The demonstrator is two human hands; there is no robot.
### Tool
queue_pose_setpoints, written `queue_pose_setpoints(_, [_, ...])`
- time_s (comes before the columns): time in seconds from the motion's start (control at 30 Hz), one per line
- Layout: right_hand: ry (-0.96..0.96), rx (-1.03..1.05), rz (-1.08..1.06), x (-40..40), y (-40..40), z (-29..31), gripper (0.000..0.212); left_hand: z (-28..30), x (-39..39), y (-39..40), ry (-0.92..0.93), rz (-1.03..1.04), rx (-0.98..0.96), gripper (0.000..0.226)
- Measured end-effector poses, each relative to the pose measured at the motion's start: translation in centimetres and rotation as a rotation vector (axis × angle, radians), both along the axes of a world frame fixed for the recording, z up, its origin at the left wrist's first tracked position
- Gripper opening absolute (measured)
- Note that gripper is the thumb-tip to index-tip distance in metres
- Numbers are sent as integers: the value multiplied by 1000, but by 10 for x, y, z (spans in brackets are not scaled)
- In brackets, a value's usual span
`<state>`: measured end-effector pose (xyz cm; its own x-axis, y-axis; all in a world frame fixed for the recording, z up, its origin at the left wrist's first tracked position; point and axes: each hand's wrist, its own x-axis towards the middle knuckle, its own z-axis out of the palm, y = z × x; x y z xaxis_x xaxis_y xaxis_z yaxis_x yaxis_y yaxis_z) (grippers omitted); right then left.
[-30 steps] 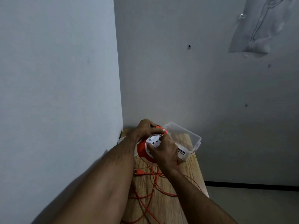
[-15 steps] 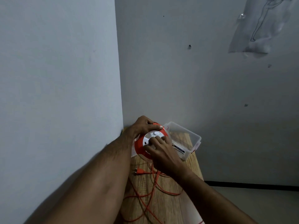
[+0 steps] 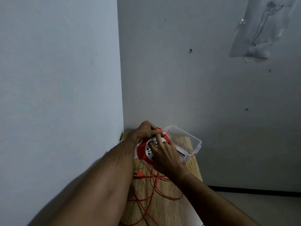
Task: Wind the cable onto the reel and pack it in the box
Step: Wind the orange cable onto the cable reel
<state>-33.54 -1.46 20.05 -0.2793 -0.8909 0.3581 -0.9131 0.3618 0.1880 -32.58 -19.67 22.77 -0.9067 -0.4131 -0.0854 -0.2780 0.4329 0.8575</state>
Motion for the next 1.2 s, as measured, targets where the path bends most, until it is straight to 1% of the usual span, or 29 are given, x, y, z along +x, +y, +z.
queue_pose_setpoints(0.07, [-26,-42,26,-2,-4,3,83,0,0,2,5,-5,-3,35])
queue_pose_setpoints(0.13, [-120,-93,38,-3,-7,7,75,2,2,3,17,-15,-12,31])
queue_pose_setpoints(0.2, [-329,-197,-27,-2,-9,9,65,4,2,3,33,10,-19,28])
queue_pose_setpoints(0.27, [-561,-381,-144,1,-10,9,62,6,1,3,55,55,-23,27])
queue_pose_setpoints(0.4, [-853,-668,-342,10,-16,5,55,8,0,8,83,22,-10,28])
queue_pose_setpoints(0.47, [-1027,-803,-465,15,-22,3,57,9,-1,9,79,5,-5,25])
queue_pose_setpoints(0.53, [-1214,-925,-586,19,-28,1,57,6,-3,10,67,3,-22,30])
queue_pose_setpoints(0.6, [-1469,-1052,-691,23,-32,2,57,2,-4,12,57,-3,-28,38])
queue_pose_setpoints(0.67, [-1747,-1186,-738,25,-34,6,60,-1,-4,13,42,-12,-33,41])
queue_pose_setpoints(0.7, [-1838,-1228,-735,25,-34,8,58,-1,-3,12,34,-17,-35,41])
queue_pose_setpoints(0.73, [-1877,-1230,-724,25,-33,9,52,0,-3,12,27,-20,-39,40])
queue_pose_setpoints(0.77, [-1845,-1199,-699,26,-31,10,41,1,-2,10,22,-14,-45,36])
queue_pose_setpoints(0.8, [-1707,-1143,-647,27,-28,12,29,3,-1,8,24,-4,-54,32])
queue_pose_setpoints(0.83, [-1458,-1068,-559,28,-24,12,20,4,0,6,35,8,-62,28])
queue_pose_setpoints(0.87, [-1149,-971,-438,28,-19,12,15,4,0,4,52,21,-68,26])
queue_pose_setpoints(0.9, [-851,-863,-285,25,-13,10,14,5,1,2,64,33,-74,25])
queue_pose_setpoints(0.93, [-623,-740,-115,21,-7,9,15,6,1,0,64,36,-80,27])
queue_pose_setpoints(1.0, [-278,-435,139,8,2,2,28,7,2,-1,47,19,-81,30])
queue_pose_setpoints(1.03, [-150,-283,200,1,6,-1,35,8,3,-1,37,11,-77,31])
queue_pose_setpoints(1.1, [8,-86,263,-13,11,-4,46,9,2,0,20,0,-72,33])
queue_pose_setpoints(1.13, [48,-16,271,-19,12,-4,52,9,2,1,14,-10,-67,36])
queue_pose_setpoints(1.2, [98,88,268,-25,11,-5,56,7,1,4,2,-32,-52,44])
